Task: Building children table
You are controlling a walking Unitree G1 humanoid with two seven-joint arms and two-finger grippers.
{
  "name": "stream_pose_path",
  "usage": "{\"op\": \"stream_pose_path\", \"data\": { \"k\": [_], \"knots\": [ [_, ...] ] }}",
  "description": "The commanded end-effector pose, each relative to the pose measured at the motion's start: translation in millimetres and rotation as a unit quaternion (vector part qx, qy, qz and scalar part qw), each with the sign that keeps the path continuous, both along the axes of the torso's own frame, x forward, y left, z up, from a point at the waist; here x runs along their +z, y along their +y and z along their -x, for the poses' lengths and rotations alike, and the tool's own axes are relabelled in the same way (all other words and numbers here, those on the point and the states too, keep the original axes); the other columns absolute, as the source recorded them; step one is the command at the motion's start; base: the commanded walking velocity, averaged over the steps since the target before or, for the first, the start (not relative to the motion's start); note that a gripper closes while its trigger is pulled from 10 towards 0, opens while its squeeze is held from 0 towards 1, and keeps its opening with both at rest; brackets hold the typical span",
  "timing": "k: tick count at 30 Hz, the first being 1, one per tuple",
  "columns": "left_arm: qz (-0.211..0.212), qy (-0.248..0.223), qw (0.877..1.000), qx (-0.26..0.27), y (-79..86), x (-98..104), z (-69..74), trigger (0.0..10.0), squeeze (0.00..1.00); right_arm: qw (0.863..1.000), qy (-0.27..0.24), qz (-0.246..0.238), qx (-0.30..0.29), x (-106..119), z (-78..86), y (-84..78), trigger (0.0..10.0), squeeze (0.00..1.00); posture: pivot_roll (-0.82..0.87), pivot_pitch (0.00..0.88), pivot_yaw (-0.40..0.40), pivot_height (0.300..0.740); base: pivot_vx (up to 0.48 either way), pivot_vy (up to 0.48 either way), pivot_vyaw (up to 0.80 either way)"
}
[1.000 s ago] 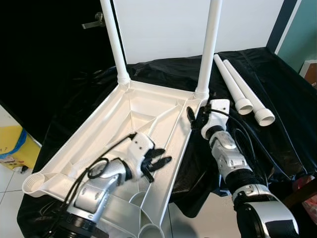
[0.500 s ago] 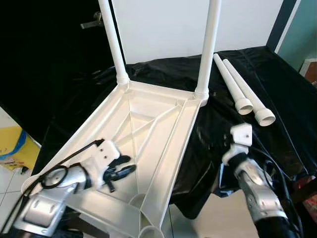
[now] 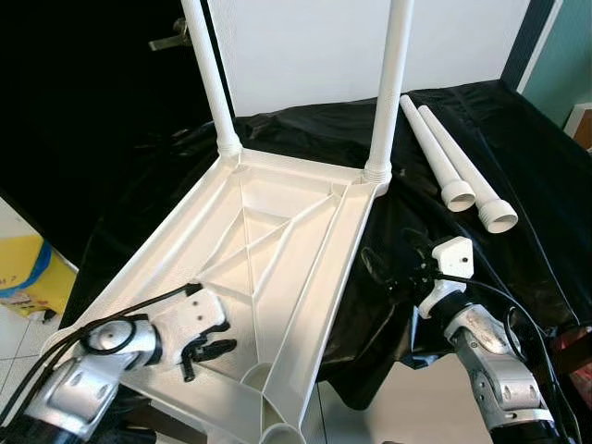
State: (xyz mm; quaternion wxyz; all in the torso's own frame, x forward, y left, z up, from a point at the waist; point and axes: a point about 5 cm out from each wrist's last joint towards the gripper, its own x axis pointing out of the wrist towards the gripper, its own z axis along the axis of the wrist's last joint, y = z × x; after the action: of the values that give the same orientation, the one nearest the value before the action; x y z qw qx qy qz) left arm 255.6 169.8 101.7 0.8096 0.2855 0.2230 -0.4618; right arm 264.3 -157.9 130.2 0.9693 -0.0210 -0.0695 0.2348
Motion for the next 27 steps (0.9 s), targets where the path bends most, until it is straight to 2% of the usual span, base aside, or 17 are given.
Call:
{"op": "stream_pose_path", "data": {
  "k": [1,2,3,4,5,7,8,11,12,15,17,21,23,27],
  "knots": [
    [-0.024,-0.016,0.999,0.041,5.3,-6.0,-4.5,10.0,0.00,1.000,0.003,-0.003,0.004,1.0,1.1,1.3,10.0,0.00,-0.09,0.024,0.074,0.740,0.000,0.000,0.00],
    [-0.020,-0.023,0.998,0.053,-0.1,-7.3,-11.7,10.0,0.00,1.000,0.006,-0.004,0.005,1.9,1.4,1.5,10.0,0.00,-0.10,0.023,0.072,0.740,0.000,0.000,0.00],
    [-0.020,-0.023,0.998,0.053,-0.1,-7.3,-11.7,10.0,0.00,1.000,0.006,-0.004,0.005,1.9,1.4,1.5,10.0,0.00,-0.10,0.023,0.072,0.740,0.000,0.000,0.00],
    [-0.014,-0.033,0.997,0.073,-4.7,-7.6,-21.1,10.0,0.00,1.000,0.007,-0.004,0.004,2.7,1.5,1.5,10.0,0.00,-0.10,0.022,0.074,0.740,0.000,0.000,0.00],
    [-0.014,-0.033,0.997,0.073,-4.7,-7.6,-21.1,10.0,0.00,1.000,0.007,-0.004,0.004,2.7,1.5,1.5,10.0,0.00,-0.10,0.022,0.074,0.740,0.000,0.000,0.00],
    [-0.017,-0.051,0.993,0.105,-9.1,-8.0,-36.6,10.0,0.00,1.000,0.009,-0.005,0.003,3.3,0.9,1.9,10.0,0.00,-0.10,0.021,0.073,0.740,0.000,0.000,0.00],
    [-0.017,-0.051,0.993,0.105,-9.1,-8.0,-36.6,10.0,0.00,1.000,0.009,-0.005,0.003,3.3,0.9,1.9,10.0,0.00,-0.10,0.021,0.073,0.740,0.000,0.000,0.00],
    [-0.021,-0.071,0.988,0.138,-10.6,-6.6,-52.4,10.0,0.00,1.000,0.010,-0.005,0.001,3.8,-0.1,2.5,10.0,0.00,-0.11,0.015,0.078,0.740,0.000,0.000,0.00],
    [-0.021,-0.071,0.988,0.138,-10.6,-6.6,-52.4,10.0,0.00,1.000,0.010,-0.005,0.001,3.8,-0.1,2.5,10.0,0.00,-0.11,0.015,0.078,0.740,0.000,0.000,0.00],
    [-0.016,-0.083,0.983,0.161,-15.1,-4.7,-65.1,10.0,0.00,1.000,0.010,-0.005,-0.002,4.2,-0.7,2.0,10.0,0.00,-0.12,0.010,0.084,0.740,0.000,0.000,0.00],
    [-0.016,-0.083,0.983,0.161,-15.1,-4.7,-65.1,10.0,0.00,1.000,0.010,-0.005,-0.002,4.2,-0.7,2.0,10.0,0.00,-0.12,0.010,0.084,0.740,0.000,0.000,0.00],
    [-0.006,-0.084,0.981,0.176,-26.6,-7.2,-74.6,10.0,0.00,1.000,0.011,-0.005,-0.008,4.0,-1.0,0.7,10.0,0.00,-0.13,0.005,0.092,0.740,0.000,0.000,0.00],
    [0.014,-0.102,0.973,0.205,-42.9,-4.5,-86.4,10.0,0.00,1.000,0.011,-0.008,-0.016,4.1,-1.4,0.0,10.0,0.00,-0.13,0.004,0.098,0.740,0.000,0.000,0.00],
    [0.023,-0.121,0.967,0.223,-53.3,-0.1,-94.2,10.0,0.00,1.000,0.012,-0.009,-0.019,4.0,-1.8,0.4,10.0,0.00,-0.13,0.002,0.099,0.740,0.000,0.000,0.00]
  ]
}}
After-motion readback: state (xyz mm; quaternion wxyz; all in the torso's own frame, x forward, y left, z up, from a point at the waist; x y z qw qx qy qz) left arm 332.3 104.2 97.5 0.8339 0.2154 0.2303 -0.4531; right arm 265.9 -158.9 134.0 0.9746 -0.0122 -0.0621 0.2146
